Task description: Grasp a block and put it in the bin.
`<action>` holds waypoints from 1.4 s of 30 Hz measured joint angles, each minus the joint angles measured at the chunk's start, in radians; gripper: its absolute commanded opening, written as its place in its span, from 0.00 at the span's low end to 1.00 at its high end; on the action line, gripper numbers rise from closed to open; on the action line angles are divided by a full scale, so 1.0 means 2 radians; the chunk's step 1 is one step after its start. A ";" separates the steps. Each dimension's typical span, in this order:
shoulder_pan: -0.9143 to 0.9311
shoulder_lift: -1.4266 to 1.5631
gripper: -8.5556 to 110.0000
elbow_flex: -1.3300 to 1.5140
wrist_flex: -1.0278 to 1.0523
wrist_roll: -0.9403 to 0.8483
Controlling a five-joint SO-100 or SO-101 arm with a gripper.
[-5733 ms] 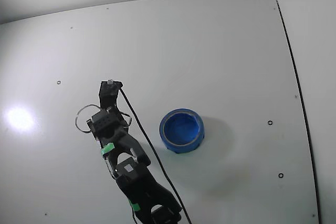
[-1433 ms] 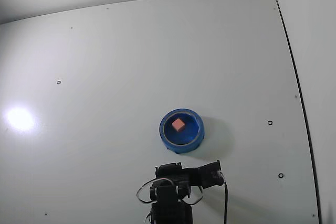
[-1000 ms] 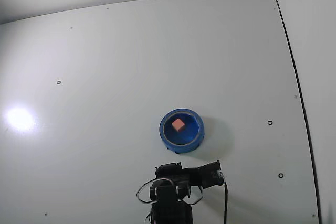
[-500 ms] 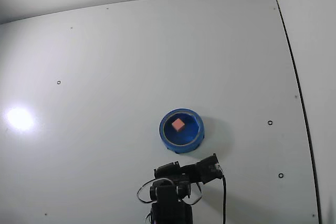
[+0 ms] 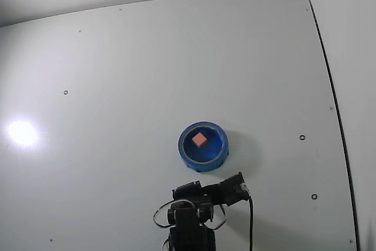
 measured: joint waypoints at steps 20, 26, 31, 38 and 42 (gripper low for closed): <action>0.004 0.029 0.07 0.000 0.000 0.000; 0.006 0.027 0.07 0.000 0.000 0.000; 0.008 0.013 0.07 0.000 0.000 0.000; 0.008 0.002 0.07 0.000 0.000 0.000; 0.008 0.002 0.07 0.000 0.000 0.000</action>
